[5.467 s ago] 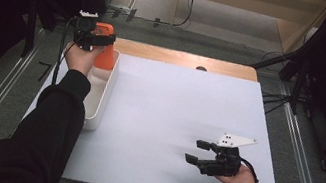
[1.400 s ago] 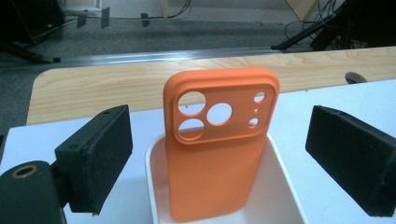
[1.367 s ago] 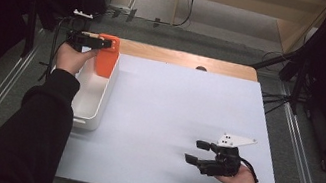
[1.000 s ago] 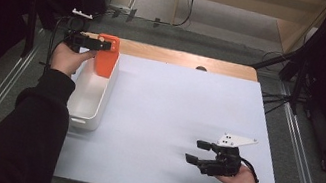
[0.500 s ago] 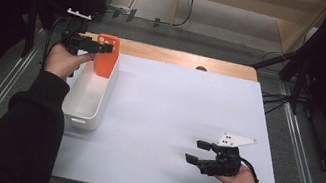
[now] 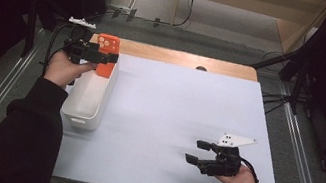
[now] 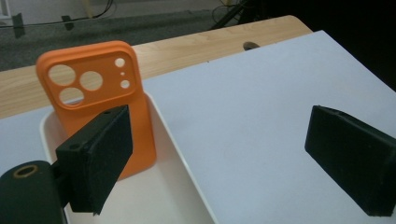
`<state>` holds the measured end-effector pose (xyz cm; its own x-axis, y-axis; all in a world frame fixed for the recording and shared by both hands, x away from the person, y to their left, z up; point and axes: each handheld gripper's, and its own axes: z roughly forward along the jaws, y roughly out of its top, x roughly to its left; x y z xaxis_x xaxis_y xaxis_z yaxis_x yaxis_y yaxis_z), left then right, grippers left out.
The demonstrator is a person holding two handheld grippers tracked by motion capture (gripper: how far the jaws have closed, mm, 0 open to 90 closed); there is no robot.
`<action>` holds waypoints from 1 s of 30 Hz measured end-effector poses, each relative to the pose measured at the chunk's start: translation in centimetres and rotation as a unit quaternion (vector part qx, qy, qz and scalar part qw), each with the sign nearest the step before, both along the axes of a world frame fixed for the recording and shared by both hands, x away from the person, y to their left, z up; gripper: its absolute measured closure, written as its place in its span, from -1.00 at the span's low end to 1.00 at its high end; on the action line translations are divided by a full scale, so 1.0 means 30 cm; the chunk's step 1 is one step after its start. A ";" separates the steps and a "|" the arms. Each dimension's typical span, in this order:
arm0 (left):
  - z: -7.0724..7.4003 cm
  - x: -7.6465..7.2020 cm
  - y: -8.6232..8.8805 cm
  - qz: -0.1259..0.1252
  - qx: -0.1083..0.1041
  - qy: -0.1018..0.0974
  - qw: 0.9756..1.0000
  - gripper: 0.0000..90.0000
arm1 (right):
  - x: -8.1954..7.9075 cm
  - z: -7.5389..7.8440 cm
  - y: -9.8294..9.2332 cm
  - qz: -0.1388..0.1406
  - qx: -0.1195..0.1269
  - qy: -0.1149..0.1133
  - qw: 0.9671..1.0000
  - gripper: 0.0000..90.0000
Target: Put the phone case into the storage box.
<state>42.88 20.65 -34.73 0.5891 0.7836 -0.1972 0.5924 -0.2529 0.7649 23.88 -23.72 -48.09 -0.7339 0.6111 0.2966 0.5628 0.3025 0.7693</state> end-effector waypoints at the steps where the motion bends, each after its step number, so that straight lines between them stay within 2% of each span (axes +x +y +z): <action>1: -0.003 -0.005 -0.003 -0.005 -0.002 -0.001 1.000 -0.83 | 0.000 0.000 0.000 -0.001 0.000 0.000 1.000 -0.41; 10: -0.037 -0.047 -0.016 -0.021 -0.004 0.001 1.000 -0.83 | -0.001 0.001 -0.001 -0.002 0.001 -0.001 1.000 -0.41; 18: -0.071 -0.089 -0.029 -0.049 -0.012 -0.002 0.999 -0.83 | 0.000 0.001 0.000 -0.002 0.000 0.001 1.000 -0.41; 25: -0.091 -0.130 -0.046 -0.078 -0.011 -0.003 0.997 -0.83 | 0.001 0.001 0.000 -0.003 0.001 0.001 1.000 -0.41; 30: -0.102 -0.161 -0.060 -0.103 -0.012 -0.007 0.995 -0.83 | 0.000 0.001 0.000 -0.002 0.000 0.000 1.000 -0.41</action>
<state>38.04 18.85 -37.78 0.7392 0.6414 -0.2056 0.5194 -0.3484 0.7803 23.88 -23.71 -48.07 -0.7307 0.6142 0.2979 0.5649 0.2991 0.7690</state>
